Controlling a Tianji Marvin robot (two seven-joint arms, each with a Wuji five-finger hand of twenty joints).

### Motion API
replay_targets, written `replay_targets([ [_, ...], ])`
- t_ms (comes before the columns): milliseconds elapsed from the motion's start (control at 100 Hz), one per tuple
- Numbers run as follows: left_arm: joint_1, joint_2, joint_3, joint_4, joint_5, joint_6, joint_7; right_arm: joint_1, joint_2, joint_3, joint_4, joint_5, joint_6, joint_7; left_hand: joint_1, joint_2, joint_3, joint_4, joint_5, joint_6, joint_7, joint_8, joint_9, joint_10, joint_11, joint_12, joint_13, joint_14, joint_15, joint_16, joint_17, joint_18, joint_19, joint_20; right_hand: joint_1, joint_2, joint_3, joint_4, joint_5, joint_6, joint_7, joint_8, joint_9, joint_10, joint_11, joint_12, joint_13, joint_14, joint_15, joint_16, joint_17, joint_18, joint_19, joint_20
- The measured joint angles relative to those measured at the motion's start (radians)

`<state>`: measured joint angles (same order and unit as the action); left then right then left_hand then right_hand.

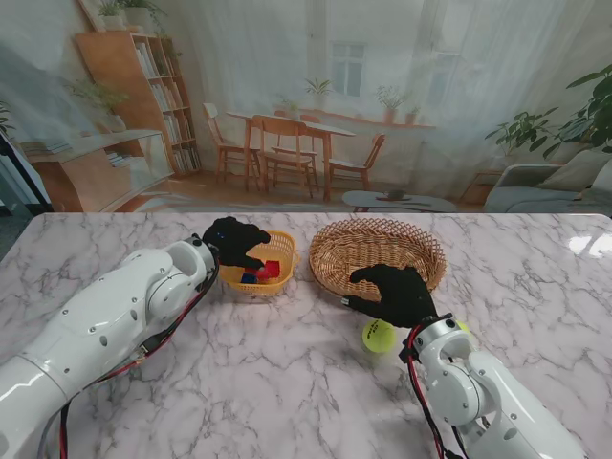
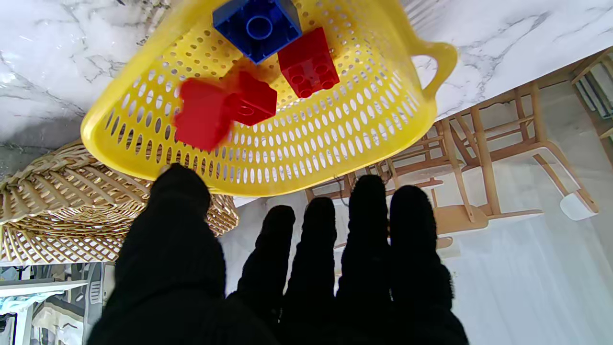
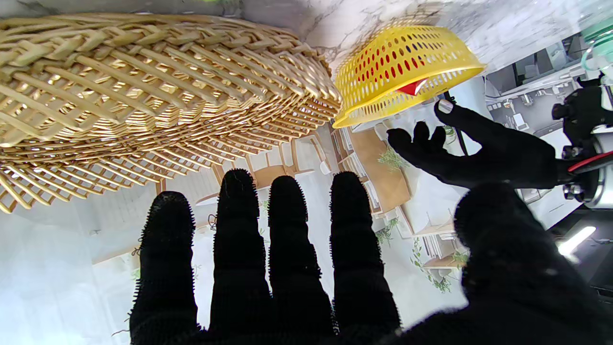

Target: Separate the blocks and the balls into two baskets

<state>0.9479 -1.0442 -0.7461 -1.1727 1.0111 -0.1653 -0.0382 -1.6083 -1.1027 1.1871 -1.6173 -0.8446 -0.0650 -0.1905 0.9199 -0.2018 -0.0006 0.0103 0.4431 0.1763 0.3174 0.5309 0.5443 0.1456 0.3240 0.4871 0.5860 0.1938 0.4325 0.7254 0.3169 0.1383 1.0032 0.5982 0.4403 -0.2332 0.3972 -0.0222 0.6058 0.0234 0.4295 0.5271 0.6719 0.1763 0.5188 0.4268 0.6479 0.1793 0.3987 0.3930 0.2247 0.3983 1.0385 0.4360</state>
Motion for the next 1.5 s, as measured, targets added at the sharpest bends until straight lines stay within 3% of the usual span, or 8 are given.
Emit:
replay_targets([
  [160,0.002,0.002,-0.008,-0.002,0.029,-0.011,0.0,0.0,0.0,0.0,0.0,-0.004,-0.001,-0.005,-0.063,0.024,0.006,0.0,0.0,0.001,-0.073,-0.02,-0.073,0.02,-0.109,-0.102,-0.077,0.015,-0.095,-0.122,-0.072,0.001,-0.111,-0.052,0.0,0.0,0.0,0.0,0.0,0.0,0.0,0.0,0.0,0.0,0.0,0.0,0.0,0.0,0.0,0.0,0.0,0.0,0.0,0.0],
  [290,0.046,0.002,-0.082,-0.036,0.043,-0.016,-0.004,0.0,0.0,0.001,0.0,-0.004,-0.001,-0.006,-0.075,0.088,0.003,0.0,-0.022,0.002,-0.114,-0.028,-0.102,0.023,-0.152,-0.153,-0.115,0.02,-0.135,-0.195,-0.097,0.001,-0.173,-0.103,0.0,0.0,0.0,0.0,0.0,0.0,0.0,0.0,0.0,0.0,0.0,0.0,0.0,0.0,0.0,0.0,0.0,0.0,0.0,0.0],
  [490,0.147,0.004,-0.207,-0.123,0.075,-0.052,0.015,-0.007,-0.001,0.007,-0.001,-0.006,0.0,-0.013,-0.075,0.111,0.001,0.0,-0.02,0.003,-0.119,-0.03,-0.082,0.023,-0.149,-0.162,-0.125,0.021,-0.142,-0.209,-0.11,-0.001,-0.198,-0.137,0.0,0.0,0.0,0.0,0.0,0.0,0.0,0.0,0.0,0.0,0.0,0.0,0.0,0.0,0.0,0.0,0.0,0.0,0.0,0.0],
  [730,0.297,0.004,-0.354,-0.291,0.073,-0.081,0.031,-0.01,-0.001,0.01,-0.002,-0.01,0.0,-0.018,-0.043,0.121,-0.006,0.0,0.085,-0.026,-0.082,-0.007,-0.004,0.011,-0.134,-0.139,-0.094,0.022,-0.142,-0.211,-0.128,0.029,-0.198,-0.138,0.0,0.0,0.0,0.0,0.0,0.0,0.0,0.0,0.0,0.0,0.0,0.0,0.0,0.0,0.0,0.0,0.0,0.0,0.0,0.0],
  [880,0.385,-0.004,-0.414,-0.365,-0.029,-0.085,0.066,-0.019,-0.001,0.019,-0.007,-0.012,-0.001,-0.022,-0.028,0.126,-0.005,0.0,0.097,-0.027,-0.081,-0.006,0.02,0.011,-0.135,-0.139,-0.08,0.024,-0.142,-0.211,-0.128,0.041,-0.198,-0.138,0.0,0.0,0.0,0.0,0.0,0.0,0.0,0.0,0.0,0.0,0.0,0.0,0.0,0.0,0.0,0.0,0.0,0.0,0.0,0.0],
  [1070,0.469,-0.027,-0.426,-0.383,-0.084,-0.107,0.229,-0.023,-0.002,0.023,-0.009,-0.012,-0.004,-0.031,-0.017,0.127,-0.005,0.0,0.099,-0.027,-0.054,0.018,0.055,-0.008,-0.113,-0.104,-0.033,0.023,-0.142,-0.194,-0.128,0.079,-0.198,-0.114,0.0,0.0,0.0,0.0,0.0,0.0,0.0,0.0,0.0,0.0,0.0,0.0,0.0,0.0,0.0,0.0,0.0,0.0,0.0,0.0],
  [1340,0.475,-0.047,-0.386,-0.332,-0.219,-0.123,0.197,-0.039,-0.002,0.039,-0.025,-0.043,0.006,-0.029,-0.019,0.138,-0.002,0.0,0.1,-0.025,-0.035,0.03,0.068,-0.004,-0.107,-0.084,-0.03,0.03,-0.142,-0.182,-0.145,0.117,-0.198,-0.101,0.0,0.0,0.0,0.0,-0.001,0.0,0.0,0.0,-0.026,0.0,-0.005,-0.002,0.0,0.0,0.0,0.0,0.0,0.0,0.0,0.0],
  [1500,0.483,-0.046,-0.395,-0.333,-0.146,-0.124,0.175,-0.066,-0.001,0.066,-0.044,-0.072,0.017,-0.028,-0.019,0.138,-0.002,0.0,0.1,-0.025,-0.036,0.03,0.068,-0.006,-0.106,-0.083,-0.03,0.028,-0.142,-0.173,-0.149,0.116,-0.198,-0.09,0.0,0.0,0.0,0.0,-0.001,0.0,0.0,0.0,-0.039,0.0,-0.017,-0.005,-0.002,0.0,0.0,0.0,0.0,0.0,0.0,0.0],
])
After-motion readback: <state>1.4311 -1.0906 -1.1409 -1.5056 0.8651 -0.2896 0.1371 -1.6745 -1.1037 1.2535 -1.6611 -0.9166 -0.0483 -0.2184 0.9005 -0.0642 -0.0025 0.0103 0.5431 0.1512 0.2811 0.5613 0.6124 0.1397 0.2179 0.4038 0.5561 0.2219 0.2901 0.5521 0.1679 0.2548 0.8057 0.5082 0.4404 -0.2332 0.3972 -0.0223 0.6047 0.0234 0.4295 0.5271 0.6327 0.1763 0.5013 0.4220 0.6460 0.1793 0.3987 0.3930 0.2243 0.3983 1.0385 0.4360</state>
